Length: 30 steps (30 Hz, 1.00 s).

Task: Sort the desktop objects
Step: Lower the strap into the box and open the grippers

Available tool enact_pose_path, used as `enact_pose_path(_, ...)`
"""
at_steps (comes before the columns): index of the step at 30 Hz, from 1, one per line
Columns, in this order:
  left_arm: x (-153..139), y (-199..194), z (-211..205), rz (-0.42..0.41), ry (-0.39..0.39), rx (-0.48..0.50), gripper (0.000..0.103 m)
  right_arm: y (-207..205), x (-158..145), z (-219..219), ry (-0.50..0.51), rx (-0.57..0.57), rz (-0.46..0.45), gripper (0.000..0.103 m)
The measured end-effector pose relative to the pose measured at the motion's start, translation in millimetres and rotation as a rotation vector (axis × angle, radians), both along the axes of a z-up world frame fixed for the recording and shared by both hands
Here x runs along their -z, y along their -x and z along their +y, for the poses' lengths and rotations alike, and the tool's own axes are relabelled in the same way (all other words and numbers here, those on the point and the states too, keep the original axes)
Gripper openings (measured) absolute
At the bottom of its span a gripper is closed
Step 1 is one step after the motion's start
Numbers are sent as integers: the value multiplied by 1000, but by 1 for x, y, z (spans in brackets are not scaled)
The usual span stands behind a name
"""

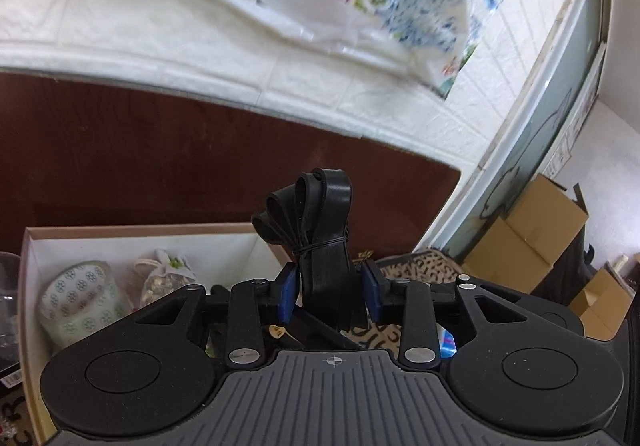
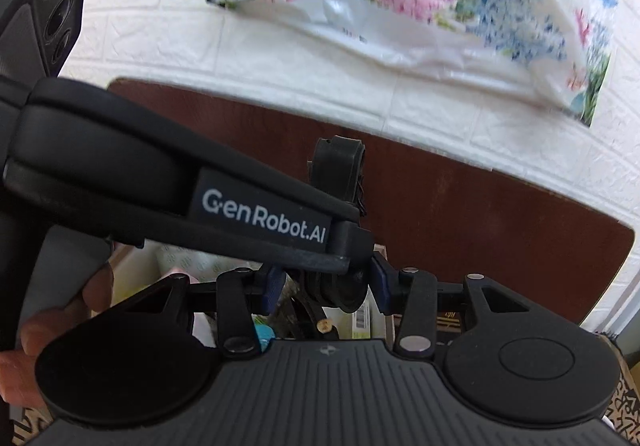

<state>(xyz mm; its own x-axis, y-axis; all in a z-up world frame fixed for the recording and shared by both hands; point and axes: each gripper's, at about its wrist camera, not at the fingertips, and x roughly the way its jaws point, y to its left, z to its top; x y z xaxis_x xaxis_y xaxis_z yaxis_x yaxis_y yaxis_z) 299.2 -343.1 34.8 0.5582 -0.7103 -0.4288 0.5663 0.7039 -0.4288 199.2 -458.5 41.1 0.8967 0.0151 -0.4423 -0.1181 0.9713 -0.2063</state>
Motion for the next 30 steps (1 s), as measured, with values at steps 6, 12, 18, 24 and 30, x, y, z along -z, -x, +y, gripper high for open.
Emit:
enact_pose_path(6,19,-23,-15,22,-28,12,50,-27,21,-15,14,6,32,50)
enact_pose_path(12,30,-38,-18,34,-53,-14,55,-49,33,-22,25,8,72,51)
enact_pose_path(18,39,-40,-6,34,-90,-133,98,-52,47,-19,97,51,76,76)
enact_pose_path(24,38,-32,2,49,-102,-113,103,-41,42,-25,68,91,86,99)
enact_pose_path(30,34,-10,0,29,-144,-82,103,-32,40,-13,85,94,119,102)
